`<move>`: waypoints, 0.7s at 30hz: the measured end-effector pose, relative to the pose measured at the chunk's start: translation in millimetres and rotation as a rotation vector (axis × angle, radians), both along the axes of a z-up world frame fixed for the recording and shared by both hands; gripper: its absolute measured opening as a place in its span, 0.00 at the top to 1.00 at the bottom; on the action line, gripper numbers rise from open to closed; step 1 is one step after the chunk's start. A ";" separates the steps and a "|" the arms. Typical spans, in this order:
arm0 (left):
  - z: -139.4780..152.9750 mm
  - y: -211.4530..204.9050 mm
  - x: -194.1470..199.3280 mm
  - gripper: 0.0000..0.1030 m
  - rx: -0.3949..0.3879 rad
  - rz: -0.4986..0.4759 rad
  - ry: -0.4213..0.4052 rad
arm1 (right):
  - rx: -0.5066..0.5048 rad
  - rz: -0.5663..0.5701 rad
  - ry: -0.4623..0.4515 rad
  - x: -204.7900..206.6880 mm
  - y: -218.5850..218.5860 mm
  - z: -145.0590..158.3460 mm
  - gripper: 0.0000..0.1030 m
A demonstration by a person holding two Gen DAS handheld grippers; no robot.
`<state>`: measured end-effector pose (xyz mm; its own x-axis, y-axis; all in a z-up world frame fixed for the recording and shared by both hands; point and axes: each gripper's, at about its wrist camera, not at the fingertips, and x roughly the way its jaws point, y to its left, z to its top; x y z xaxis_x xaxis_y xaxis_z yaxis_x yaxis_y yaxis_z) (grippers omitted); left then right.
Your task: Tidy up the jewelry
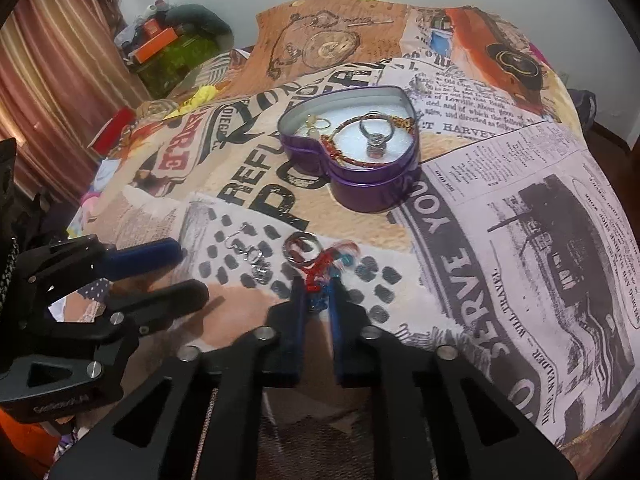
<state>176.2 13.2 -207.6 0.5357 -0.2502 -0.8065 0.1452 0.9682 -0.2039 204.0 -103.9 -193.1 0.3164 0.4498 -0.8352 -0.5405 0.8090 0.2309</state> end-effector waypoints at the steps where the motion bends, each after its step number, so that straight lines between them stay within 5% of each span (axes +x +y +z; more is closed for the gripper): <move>1: -1.1 -2.6 1.6 0.73 -0.002 -0.004 0.005 | 0.006 0.002 -0.002 0.3 -1.2 0.1 0.93; 21: -6.0 -22.7 24.3 0.93 0.016 0.001 0.021 | 0.012 -0.061 -0.106 -5.2 -33.6 13.4 0.93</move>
<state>200.5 -9.5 -213.5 0.5194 -0.2365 -0.8212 0.1397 0.9715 -0.1915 198.7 -137.5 -179.8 0.4295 0.4369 -0.7904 -0.5121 0.8387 0.1853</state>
